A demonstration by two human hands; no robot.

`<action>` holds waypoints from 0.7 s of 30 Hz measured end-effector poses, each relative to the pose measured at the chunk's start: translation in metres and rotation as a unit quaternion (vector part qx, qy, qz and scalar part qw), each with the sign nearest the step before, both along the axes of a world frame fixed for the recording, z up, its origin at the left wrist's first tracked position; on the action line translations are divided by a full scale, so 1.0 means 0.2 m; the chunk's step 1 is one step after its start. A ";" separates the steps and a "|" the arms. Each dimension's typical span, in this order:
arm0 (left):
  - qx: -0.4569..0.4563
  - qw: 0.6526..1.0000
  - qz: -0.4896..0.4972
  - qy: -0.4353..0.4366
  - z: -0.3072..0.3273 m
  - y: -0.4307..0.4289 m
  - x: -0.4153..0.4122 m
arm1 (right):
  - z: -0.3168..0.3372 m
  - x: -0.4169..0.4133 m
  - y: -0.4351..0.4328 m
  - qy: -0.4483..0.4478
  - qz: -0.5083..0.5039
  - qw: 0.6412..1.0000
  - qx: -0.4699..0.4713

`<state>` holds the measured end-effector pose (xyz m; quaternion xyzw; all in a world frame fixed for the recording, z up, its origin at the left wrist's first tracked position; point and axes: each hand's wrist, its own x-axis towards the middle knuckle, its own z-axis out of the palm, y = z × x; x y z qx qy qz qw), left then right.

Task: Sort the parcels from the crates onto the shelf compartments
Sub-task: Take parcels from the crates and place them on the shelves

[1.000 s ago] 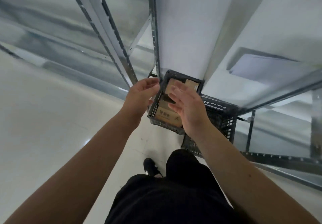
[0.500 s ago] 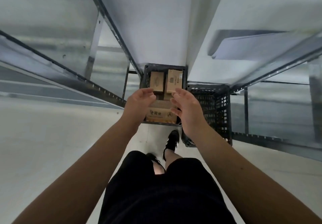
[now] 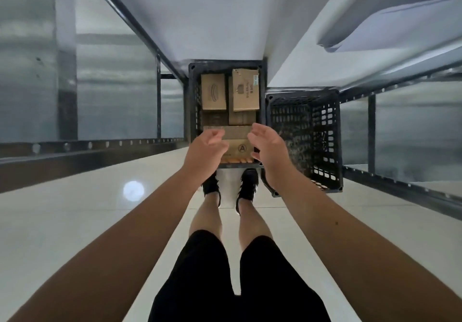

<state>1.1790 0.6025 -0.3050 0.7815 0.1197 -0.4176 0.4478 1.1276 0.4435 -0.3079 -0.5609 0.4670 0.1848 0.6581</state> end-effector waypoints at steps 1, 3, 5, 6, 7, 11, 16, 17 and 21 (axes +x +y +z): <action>0.011 1.000 -0.015 0.004 -0.06 -0.01 0.03 | -0.06 0.02 0.00 0.006 -0.006 1.000 0.003; 0.021 0.999 -0.034 0.007 -0.19 -0.02 0.10 | -0.19 0.06 0.00 0.018 -0.023 1.000 0.001; 0.029 0.999 -0.043 0.005 -0.35 -0.04 0.18 | -0.34 0.13 -0.01 0.028 -0.035 0.999 -0.003; 0.032 0.998 -0.047 0.005 -0.42 -0.06 0.22 | -0.42 0.16 -0.02 0.038 -0.048 0.998 -0.009; 0.034 0.998 -0.049 0.006 -0.50 -0.09 0.25 | -0.50 0.20 -0.03 0.045 -0.057 0.997 -0.015; 0.039 0.996 -0.083 0.011 -0.81 -0.19 0.38 | -0.81 0.35 -0.07 0.060 -0.055 0.996 -0.021; 0.040 0.992 -0.122 -0.002 -1.21 -0.29 0.49 | -1.18 0.49 -0.17 0.055 -0.046 0.996 -0.047; 0.041 0.992 -0.120 0.001 -1.28 -0.30 0.50 | -1.26 0.52 -0.18 0.050 -0.041 0.996 -0.058; 0.045 0.995 -0.093 0.004 -1.53 -0.37 0.55 | -1.52 0.60 -0.27 0.050 -0.040 0.991 -0.115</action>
